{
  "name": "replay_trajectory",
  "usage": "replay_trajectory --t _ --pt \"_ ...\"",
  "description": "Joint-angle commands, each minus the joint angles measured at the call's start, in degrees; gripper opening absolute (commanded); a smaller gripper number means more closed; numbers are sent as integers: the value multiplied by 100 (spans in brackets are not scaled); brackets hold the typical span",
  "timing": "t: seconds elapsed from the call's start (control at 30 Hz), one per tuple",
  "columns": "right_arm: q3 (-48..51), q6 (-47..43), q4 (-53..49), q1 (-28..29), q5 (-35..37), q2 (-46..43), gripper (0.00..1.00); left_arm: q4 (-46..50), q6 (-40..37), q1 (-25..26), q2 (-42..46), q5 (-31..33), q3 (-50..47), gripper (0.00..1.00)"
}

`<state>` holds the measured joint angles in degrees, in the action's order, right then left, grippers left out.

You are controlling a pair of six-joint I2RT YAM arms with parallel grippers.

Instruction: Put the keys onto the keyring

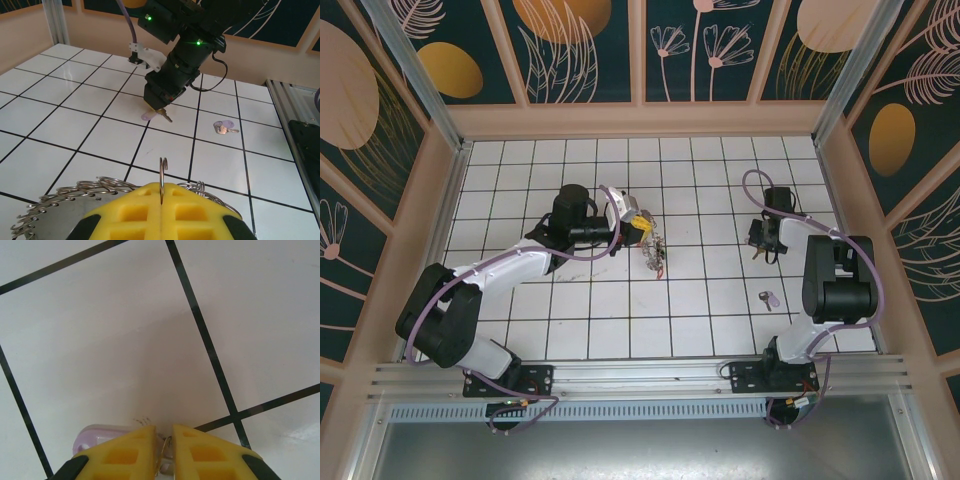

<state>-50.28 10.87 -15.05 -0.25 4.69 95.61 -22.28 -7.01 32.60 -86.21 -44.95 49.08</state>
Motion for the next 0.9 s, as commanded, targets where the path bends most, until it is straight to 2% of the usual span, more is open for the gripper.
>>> replay_trajectory --t 0.0,0.1,0.2,0.3,0.5,0.67,0.87 --pt "-42 62 -151 39 37 -126 13 -132 -65 33 17 -160 90 0" --pt "-30 52 -149 39 -13 -180 4 -128 -75 33 17 -158 90 0" --pt "-26 -1 -162 35 -147 -213 2 -129 -76 35 8 -161 93 0" --pt "10 -158 -140 106 -581 -271 2 -126 -77 35 14 -145 88 0" --pt "21 -719 -91 884 -1513 -296 0 -171 -46 32 41 -41 47 0" --pt "234 -728 332 1404 -2154 -906 0 -135 -60 29 120 157 23 0" --pt "378 -1126 73 1759 -3051 -1590 0 -267 -24 29 141 327 -29 0"
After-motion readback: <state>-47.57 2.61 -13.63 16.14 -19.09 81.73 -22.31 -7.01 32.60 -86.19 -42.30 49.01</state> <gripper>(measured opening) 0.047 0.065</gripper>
